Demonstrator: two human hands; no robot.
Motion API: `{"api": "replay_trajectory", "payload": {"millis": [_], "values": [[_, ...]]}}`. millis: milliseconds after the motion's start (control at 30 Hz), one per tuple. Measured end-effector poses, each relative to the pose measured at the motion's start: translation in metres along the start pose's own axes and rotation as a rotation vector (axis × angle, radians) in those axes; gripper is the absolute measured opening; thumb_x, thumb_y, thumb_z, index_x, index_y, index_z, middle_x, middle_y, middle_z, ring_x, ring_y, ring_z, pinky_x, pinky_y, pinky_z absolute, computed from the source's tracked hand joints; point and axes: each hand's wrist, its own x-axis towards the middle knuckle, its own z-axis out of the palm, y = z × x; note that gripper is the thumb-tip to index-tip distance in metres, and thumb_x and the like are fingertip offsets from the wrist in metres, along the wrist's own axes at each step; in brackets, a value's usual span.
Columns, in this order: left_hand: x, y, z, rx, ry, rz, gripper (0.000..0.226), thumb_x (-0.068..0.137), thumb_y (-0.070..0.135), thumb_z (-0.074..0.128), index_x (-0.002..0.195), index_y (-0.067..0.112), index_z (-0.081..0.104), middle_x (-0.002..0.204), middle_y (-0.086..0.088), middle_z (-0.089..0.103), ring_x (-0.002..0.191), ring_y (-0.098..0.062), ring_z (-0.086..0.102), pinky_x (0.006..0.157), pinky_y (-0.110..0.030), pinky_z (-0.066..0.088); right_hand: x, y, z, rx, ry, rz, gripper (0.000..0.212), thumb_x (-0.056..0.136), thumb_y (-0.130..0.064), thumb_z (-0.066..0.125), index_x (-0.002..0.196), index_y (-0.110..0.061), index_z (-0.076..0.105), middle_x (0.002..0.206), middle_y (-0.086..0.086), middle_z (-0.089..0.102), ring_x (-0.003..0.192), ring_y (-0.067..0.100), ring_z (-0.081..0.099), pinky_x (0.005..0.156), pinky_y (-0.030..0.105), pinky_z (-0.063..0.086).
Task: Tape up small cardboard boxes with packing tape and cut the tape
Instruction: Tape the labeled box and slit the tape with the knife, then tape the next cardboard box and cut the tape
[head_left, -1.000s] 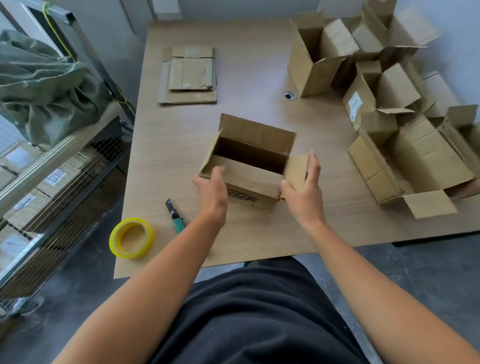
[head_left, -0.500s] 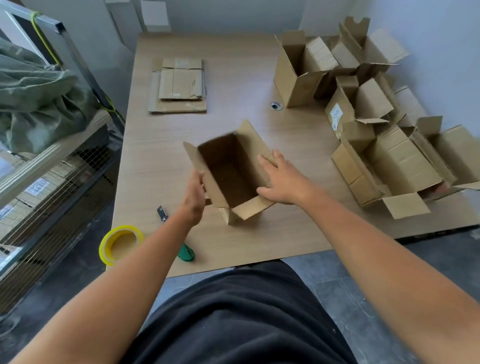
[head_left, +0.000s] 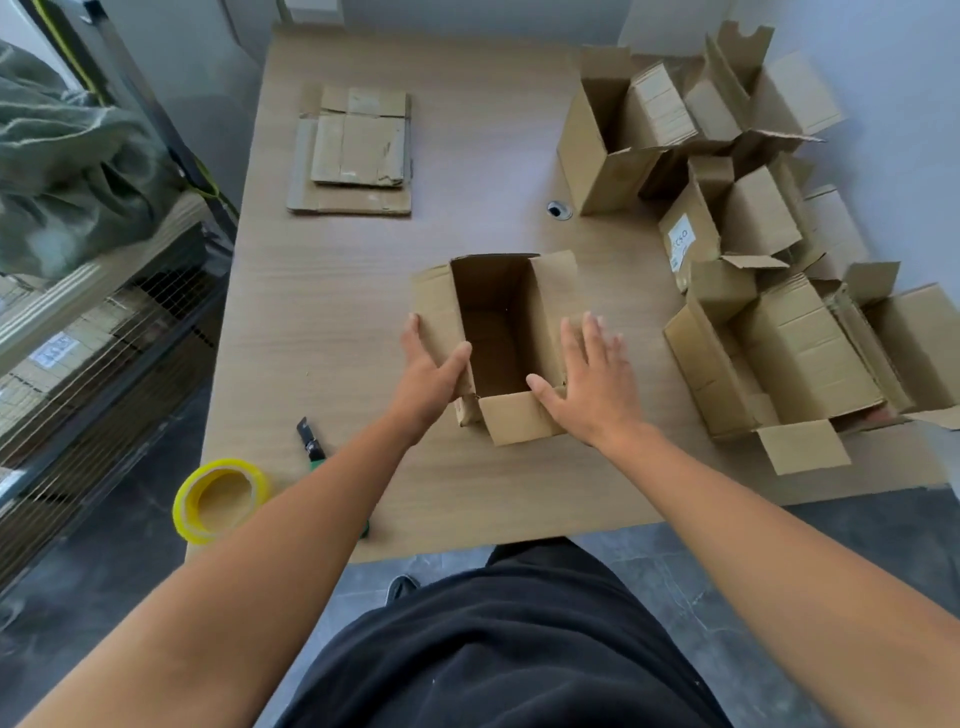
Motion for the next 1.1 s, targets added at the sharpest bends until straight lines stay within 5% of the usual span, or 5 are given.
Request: {"api": "replay_trajectory", "payload": {"millis": [133,467,733,933,1100], "values": [[0.06,0.047,0.075,0.075,-0.034,-0.015,0.079,0.095,0.039,0.063,0.151,0.047,0.006,0.142,-0.007,0.043,0.119,-0.033,0.057,0.1,-0.054,0.052,0.047,0.066,-0.02,-0.112,0.015,-0.019,0.083,0.095,-0.07,0.016,0.161,-0.02,0.015,0.169,0.013,0.0,0.155,0.03,-0.008,0.125,0.051,-0.005],[0.178,0.132,0.186,0.279,0.083,0.054,0.075,0.099,0.047,0.051,0.158,0.029,0.008,0.161,-0.009,0.026,0.143,-0.029,0.036,0.116,-0.049,0.034,0.184,0.164,-0.088,-0.102,0.08,-0.034,0.073,0.097,-0.063,0.026,0.157,-0.02,0.032,0.166,0.013,0.02,0.156,0.031,0.003,0.123,0.056,-0.005],[0.243,0.155,0.0,0.692,0.372,0.032,0.052,0.103,0.041,0.048,0.14,0.005,0.049,0.147,-0.016,0.046,0.139,-0.03,0.037,0.116,-0.038,0.027,0.302,-0.006,-0.11,0.254,0.096,-0.32,0.066,0.102,-0.052,0.036,0.156,-0.014,0.033,0.165,0.012,0.025,0.155,0.028,0.009,0.125,0.048,0.001],[0.342,0.141,-0.143,0.698,0.478,-0.083,0.069,0.1,0.049,0.05,0.151,0.005,0.036,0.154,-0.014,0.035,0.142,-0.033,0.033,0.117,-0.046,0.027,0.405,-0.131,-0.057,0.44,-0.124,-0.279,0.068,0.104,-0.046,0.042,0.157,-0.006,0.025,0.164,0.013,0.024,0.154,0.028,0.012,0.125,0.039,0.01],[0.426,0.112,-0.184,0.745,0.434,-0.056,0.073,0.096,0.053,0.055,0.147,0.004,0.038,0.147,-0.017,0.042,0.138,-0.035,0.034,0.116,-0.045,0.027,0.483,-0.187,-0.003,0.469,-0.219,-0.121,0.075,0.103,-0.046,0.044,0.161,-0.011,0.012,0.168,0.008,0.011,0.155,0.023,0.01,0.124,0.038,0.016]]}}
